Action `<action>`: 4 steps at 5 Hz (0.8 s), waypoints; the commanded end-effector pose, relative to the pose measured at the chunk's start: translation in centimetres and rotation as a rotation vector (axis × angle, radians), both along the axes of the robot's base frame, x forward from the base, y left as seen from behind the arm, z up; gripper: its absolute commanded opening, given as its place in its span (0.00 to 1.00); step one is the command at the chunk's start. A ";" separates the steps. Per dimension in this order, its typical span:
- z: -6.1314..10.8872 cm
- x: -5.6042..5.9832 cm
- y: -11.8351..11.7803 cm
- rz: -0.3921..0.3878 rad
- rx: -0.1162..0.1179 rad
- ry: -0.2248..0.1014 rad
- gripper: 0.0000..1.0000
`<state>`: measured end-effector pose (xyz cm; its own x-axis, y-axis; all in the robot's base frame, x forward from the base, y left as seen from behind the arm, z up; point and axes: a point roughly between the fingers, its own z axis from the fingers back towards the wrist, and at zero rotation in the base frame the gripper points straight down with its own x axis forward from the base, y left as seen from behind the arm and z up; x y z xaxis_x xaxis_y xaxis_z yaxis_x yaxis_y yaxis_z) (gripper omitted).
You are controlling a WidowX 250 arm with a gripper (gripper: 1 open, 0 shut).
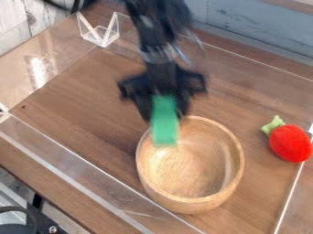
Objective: Remove the green block from the brown bowl and put it on the table
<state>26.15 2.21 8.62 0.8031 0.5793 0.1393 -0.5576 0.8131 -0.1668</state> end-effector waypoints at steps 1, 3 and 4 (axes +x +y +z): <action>1.0 2.1 3.2 -0.015 -0.004 -0.053 0.00; 0.0 3.2 4.7 0.077 -0.058 -0.076 0.00; -1.2 3.1 3.6 0.092 -0.068 -0.085 1.00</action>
<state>28.86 5.81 6.76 0.7356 0.6633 0.1378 -0.6195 0.7409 -0.2594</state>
